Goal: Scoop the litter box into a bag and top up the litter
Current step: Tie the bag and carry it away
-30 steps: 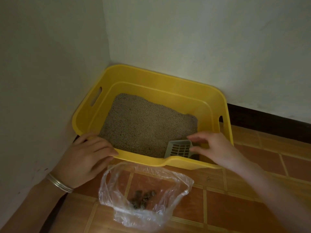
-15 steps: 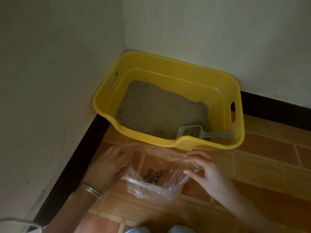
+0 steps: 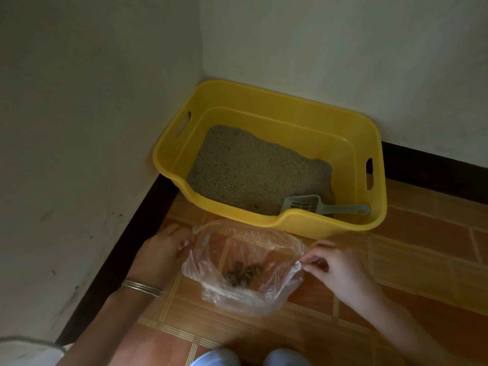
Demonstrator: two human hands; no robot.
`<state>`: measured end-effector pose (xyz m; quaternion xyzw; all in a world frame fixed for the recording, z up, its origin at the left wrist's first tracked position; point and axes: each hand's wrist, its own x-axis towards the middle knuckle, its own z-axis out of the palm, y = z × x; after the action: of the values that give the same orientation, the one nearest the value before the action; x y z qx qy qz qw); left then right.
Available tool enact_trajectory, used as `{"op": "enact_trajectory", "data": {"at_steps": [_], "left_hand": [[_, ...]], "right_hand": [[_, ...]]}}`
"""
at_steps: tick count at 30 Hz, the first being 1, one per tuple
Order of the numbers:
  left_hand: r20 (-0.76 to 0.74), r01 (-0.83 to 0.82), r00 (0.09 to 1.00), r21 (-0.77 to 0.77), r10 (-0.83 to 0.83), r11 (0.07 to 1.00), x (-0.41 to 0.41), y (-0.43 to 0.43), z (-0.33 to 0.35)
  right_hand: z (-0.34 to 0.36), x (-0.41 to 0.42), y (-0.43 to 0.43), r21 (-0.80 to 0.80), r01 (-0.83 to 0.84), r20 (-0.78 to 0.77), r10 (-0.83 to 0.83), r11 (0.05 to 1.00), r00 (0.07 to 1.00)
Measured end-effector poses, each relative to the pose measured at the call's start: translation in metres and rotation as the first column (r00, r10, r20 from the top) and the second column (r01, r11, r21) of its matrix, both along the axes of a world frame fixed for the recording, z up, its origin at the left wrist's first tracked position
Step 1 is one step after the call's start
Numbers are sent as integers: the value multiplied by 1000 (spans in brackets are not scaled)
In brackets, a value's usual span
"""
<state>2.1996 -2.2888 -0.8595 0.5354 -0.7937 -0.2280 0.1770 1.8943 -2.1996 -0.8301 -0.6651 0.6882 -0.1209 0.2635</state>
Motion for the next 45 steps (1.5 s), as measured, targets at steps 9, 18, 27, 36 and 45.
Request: {"op": "enact_trajectory", "data": {"at_steps": [9, 18, 27, 36, 45], "left_hand": [[-147, 58, 986, -151, -80, 987, -21, 7, 77], [-350, -1, 936, -111, -38, 994, -25, 14, 110], [-289, 30, 954, -186, -84, 982, -23, 15, 111], [-298, 37, 949, -217, -102, 976, -28, 16, 113], [-78, -65, 996, -184, 51, 981, -19, 5, 91]], "right_hand": [[61, 20, -9, -296, -141, 125, 185, 945, 975], [80, 21, -18, -164, -195, 318, 239, 967, 918], [77, 24, -26, -272, -136, 315, 221, 953, 923], [81, 30, -32, -322, -86, 379, 211, 943, 901], [76, 29, -41, -237, -57, 272, 123, 970, 954]]}}
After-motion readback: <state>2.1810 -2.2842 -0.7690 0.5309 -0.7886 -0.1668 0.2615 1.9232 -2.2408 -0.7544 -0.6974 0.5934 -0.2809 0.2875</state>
